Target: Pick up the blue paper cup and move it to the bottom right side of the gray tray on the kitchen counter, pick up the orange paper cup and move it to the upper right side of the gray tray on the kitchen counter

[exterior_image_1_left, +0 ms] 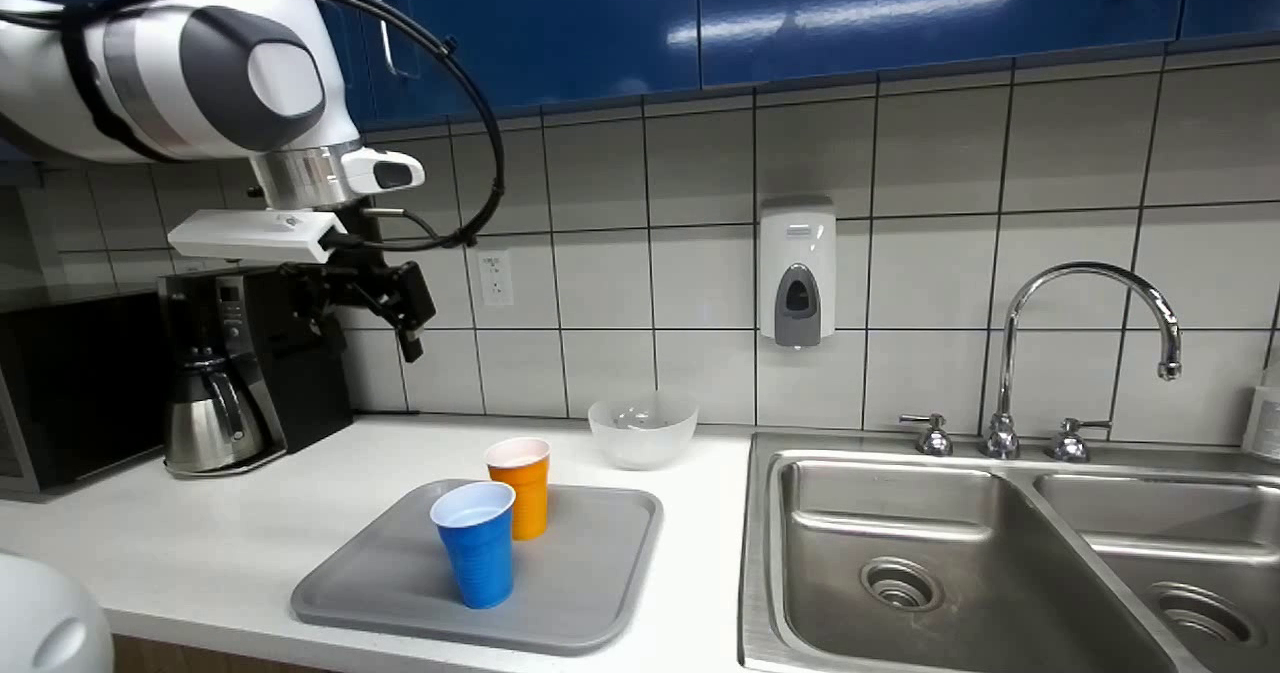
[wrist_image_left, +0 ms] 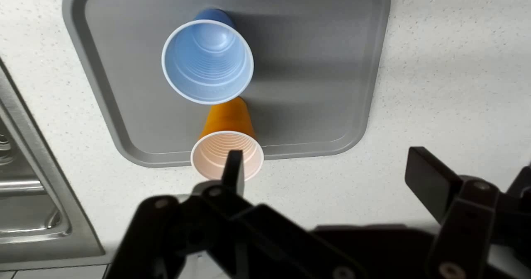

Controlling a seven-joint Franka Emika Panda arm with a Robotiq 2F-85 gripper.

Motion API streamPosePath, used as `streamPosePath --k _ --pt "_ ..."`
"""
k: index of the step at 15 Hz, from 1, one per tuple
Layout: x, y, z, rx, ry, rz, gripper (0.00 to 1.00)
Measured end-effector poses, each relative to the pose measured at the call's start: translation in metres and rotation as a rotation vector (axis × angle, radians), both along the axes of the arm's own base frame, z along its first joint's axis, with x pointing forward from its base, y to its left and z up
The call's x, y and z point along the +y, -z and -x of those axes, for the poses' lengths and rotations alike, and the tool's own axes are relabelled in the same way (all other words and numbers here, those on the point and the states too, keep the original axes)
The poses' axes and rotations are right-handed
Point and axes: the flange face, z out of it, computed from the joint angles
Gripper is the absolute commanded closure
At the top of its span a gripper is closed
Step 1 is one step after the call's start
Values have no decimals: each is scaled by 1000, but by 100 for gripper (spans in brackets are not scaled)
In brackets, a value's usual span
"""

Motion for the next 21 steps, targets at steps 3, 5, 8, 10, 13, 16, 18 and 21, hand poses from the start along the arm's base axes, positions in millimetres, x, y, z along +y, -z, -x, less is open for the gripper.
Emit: streamPosePath --k 3,5,8,10,13,16,18,21 --pt "-10 11 -3 3 6 -7 0" --pt "-15 20 -5 7 6 -8 0" --pt "-22 34 -8 18 2 -9 0" --pt "-25 44 -10 27 3 -9 0" --pt "-28 57 -14 40 3 -6 0" --pt "-30 69 -19 44 6 -4 0" --pt "-31 77 -23 44 5 2 0" --pt "-32 91 -28 54 3 12 0"
